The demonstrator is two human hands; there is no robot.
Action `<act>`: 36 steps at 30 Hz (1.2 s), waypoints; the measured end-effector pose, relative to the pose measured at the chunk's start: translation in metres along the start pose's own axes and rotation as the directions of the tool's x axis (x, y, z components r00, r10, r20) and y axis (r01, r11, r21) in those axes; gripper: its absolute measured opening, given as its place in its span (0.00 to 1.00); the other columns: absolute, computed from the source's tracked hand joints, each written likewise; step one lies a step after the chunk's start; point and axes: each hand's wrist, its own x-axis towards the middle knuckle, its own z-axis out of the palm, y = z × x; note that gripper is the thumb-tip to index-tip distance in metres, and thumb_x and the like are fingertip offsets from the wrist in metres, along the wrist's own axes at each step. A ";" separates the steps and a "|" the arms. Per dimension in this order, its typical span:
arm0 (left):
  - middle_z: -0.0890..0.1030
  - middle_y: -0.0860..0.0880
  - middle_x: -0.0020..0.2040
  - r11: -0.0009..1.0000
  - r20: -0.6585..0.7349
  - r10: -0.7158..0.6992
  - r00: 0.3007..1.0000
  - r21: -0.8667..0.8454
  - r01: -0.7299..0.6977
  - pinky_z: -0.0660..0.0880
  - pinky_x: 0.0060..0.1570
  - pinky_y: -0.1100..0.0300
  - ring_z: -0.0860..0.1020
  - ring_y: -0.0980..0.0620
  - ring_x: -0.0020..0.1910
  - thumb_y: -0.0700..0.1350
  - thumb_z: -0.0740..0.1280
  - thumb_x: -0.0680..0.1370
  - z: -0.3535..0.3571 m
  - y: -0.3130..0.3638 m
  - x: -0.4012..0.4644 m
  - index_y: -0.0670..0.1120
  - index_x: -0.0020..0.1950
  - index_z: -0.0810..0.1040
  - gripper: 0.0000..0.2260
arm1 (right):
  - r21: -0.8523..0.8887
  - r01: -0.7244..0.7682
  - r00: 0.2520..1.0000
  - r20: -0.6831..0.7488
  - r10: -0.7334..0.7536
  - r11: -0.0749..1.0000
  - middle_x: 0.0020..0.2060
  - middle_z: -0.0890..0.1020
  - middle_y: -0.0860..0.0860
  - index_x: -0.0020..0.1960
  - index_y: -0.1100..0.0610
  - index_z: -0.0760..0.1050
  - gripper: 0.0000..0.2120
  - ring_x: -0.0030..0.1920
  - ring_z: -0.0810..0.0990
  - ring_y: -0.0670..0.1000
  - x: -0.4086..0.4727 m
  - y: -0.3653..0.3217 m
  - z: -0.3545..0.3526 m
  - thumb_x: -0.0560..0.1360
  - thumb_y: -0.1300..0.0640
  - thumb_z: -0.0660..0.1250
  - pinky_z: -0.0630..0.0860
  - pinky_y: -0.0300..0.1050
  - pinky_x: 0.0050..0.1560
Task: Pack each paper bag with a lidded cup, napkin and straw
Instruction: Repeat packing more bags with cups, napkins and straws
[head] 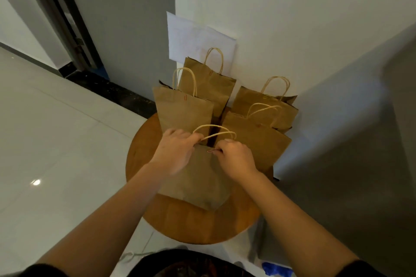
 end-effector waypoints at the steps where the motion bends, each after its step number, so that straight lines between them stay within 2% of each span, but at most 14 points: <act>1: 0.77 0.51 0.62 0.999 -0.015 -0.041 0.999 0.008 0.041 0.57 0.69 0.53 0.70 0.50 0.65 0.44 0.60 0.81 -0.005 -0.013 0.000 0.52 0.69 0.69 0.16 | 0.000 0.014 1.000 0.001 -0.014 1.000 0.51 0.79 0.51 0.53 0.55 0.78 0.10 0.51 0.78 0.53 0.013 -0.012 0.001 0.80 0.53 0.59 0.74 0.49 0.48; 3: 0.74 0.52 0.65 0.990 0.005 -0.137 0.991 0.020 0.137 0.50 0.72 0.50 0.66 0.50 0.70 0.46 0.59 0.81 -0.011 -0.039 0.004 0.54 0.71 0.67 0.17 | -0.004 0.038 0.999 0.029 -0.038 0.999 0.51 0.79 0.52 0.53 0.55 0.78 0.11 0.51 0.78 0.55 0.039 -0.035 0.005 0.80 0.53 0.58 0.73 0.49 0.46; 7: 0.72 0.54 0.68 0.970 0.036 -0.241 0.970 0.027 0.240 0.44 0.73 0.49 0.64 0.51 0.71 0.49 0.60 0.81 -0.012 -0.080 0.015 0.56 0.70 0.67 0.17 | -0.015 0.010 0.999 0.054 -0.010 1.000 0.51 0.80 0.52 0.53 0.55 0.78 0.12 0.51 0.78 0.55 0.080 -0.068 0.023 0.81 0.53 0.57 0.74 0.49 0.47; 11: 0.73 0.52 0.67 0.958 -0.010 -0.287 0.958 0.007 0.287 0.41 0.73 0.48 0.64 0.50 0.71 0.45 0.60 0.81 -0.007 -0.103 0.034 0.55 0.70 0.67 0.17 | -0.105 -0.014 1.000 0.014 0.015 0.994 0.50 0.80 0.53 0.52 0.56 0.76 0.10 0.50 0.79 0.55 0.105 -0.085 0.038 0.81 0.57 0.57 0.71 0.45 0.42; 14: 0.69 0.50 0.71 0.949 -0.024 -0.313 0.949 -0.039 0.312 0.39 0.73 0.48 0.59 0.49 0.74 0.41 0.60 0.80 0.001 -0.112 0.044 0.53 0.72 0.65 0.21 | -0.127 -0.028 1.000 0.000 0.028 0.991 0.50 0.79 0.53 0.52 0.56 0.75 0.08 0.50 0.80 0.54 0.118 -0.094 0.040 0.80 0.59 0.58 0.73 0.45 0.44; 17: 0.67 0.49 0.73 0.931 -0.043 -0.350 0.936 -0.123 0.343 0.42 0.74 0.49 0.56 0.49 0.76 0.38 0.59 0.80 0.013 -0.121 0.045 0.51 0.73 0.65 0.22 | -0.092 0.000 1.000 0.028 0.003 0.996 0.53 0.78 0.53 0.54 0.56 0.74 0.08 0.53 0.79 0.55 0.125 -0.100 0.043 0.80 0.60 0.57 0.74 0.48 0.49; 20: 0.68 0.46 0.72 0.901 -0.126 -0.399 0.908 -0.241 0.362 0.54 0.74 0.46 0.59 0.46 0.74 0.36 0.60 0.79 0.021 -0.124 0.040 0.49 0.72 0.67 0.22 | -0.032 0.089 0.995 0.052 -0.087 0.996 0.60 0.75 0.53 0.62 0.56 0.71 0.11 0.55 0.78 0.55 0.120 -0.098 0.046 0.81 0.58 0.57 0.73 0.47 0.50; 23: 0.62 0.46 0.75 0.828 -0.133 -0.482 0.866 -0.393 0.401 0.61 0.72 0.48 0.57 0.47 0.75 0.36 0.59 0.80 0.018 -0.107 0.031 0.49 0.75 0.61 0.24 | 0.010 0.137 0.987 0.085 -0.137 0.991 0.71 0.67 0.52 0.71 0.56 0.65 0.19 0.59 0.76 0.54 0.108 -0.094 0.047 0.80 0.58 0.57 0.74 0.46 0.53; 26: 0.55 0.48 0.77 0.782 -0.079 -0.515 0.854 -0.451 0.430 0.61 0.72 0.51 0.55 0.48 0.76 0.35 0.58 0.80 0.016 -0.088 0.022 0.50 0.77 0.54 0.27 | 0.046 0.157 0.984 0.082 -0.160 0.987 0.74 0.61 0.50 0.74 0.55 0.60 0.23 0.68 0.69 0.52 0.096 -0.092 0.046 0.80 0.59 0.57 0.72 0.47 0.61; 28: 0.55 0.48 0.77 0.783 -0.062 -0.512 0.857 -0.442 0.436 0.58 0.74 0.52 0.55 0.49 0.76 0.35 0.57 0.80 0.012 -0.078 0.015 0.48 0.77 0.53 0.27 | 0.074 0.159 0.984 0.066 -0.164 0.984 0.73 0.64 0.50 0.73 0.57 0.63 0.21 0.68 0.68 0.52 0.088 -0.090 0.044 0.80 0.59 0.57 0.72 0.46 0.60; 30: 0.60 0.47 0.76 0.785 -0.039 -0.498 0.867 -0.445 0.431 0.56 0.72 0.57 0.58 0.49 0.75 0.37 0.57 0.81 0.003 -0.066 0.006 0.47 0.76 0.57 0.24 | 0.071 0.140 0.989 0.043 -0.143 0.988 0.66 0.71 0.53 0.65 0.58 0.71 0.15 0.60 0.74 0.52 0.077 -0.088 0.039 0.79 0.58 0.58 0.74 0.44 0.51; 32: 0.65 0.47 0.73 0.805 -0.004 -0.447 0.894 -0.438 0.401 0.58 0.69 0.60 0.62 0.49 0.72 0.39 0.58 0.81 -0.003 -0.051 -0.003 0.45 0.74 0.61 0.21 | 0.058 0.119 0.992 0.042 -0.122 0.991 0.56 0.75 0.54 0.56 0.60 0.74 0.10 0.52 0.76 0.53 0.063 -0.087 0.032 0.79 0.58 0.58 0.70 0.43 0.42; 33: 0.67 0.46 0.72 0.815 0.026 -0.420 0.907 -0.427 0.390 0.60 0.68 0.60 0.64 0.49 0.71 0.40 0.58 0.81 -0.004 -0.044 -0.008 0.45 0.73 0.63 0.20 | 0.053 0.107 0.993 0.053 -0.110 0.993 0.53 0.75 0.55 0.54 0.60 0.74 0.10 0.50 0.76 0.53 0.054 -0.086 0.028 0.79 0.58 0.57 0.67 0.43 0.41; 36: 0.77 0.44 0.61 0.864 0.119 -0.315 0.942 -0.375 0.337 0.68 0.57 0.61 0.75 0.48 0.60 0.41 0.58 0.81 -0.001 -0.022 -0.018 0.44 0.66 0.71 0.14 | 0.029 0.069 0.996 0.049 -0.071 0.997 0.52 0.76 0.55 0.55 0.59 0.74 0.11 0.51 0.76 0.55 0.024 -0.079 0.016 0.80 0.57 0.56 0.68 0.45 0.41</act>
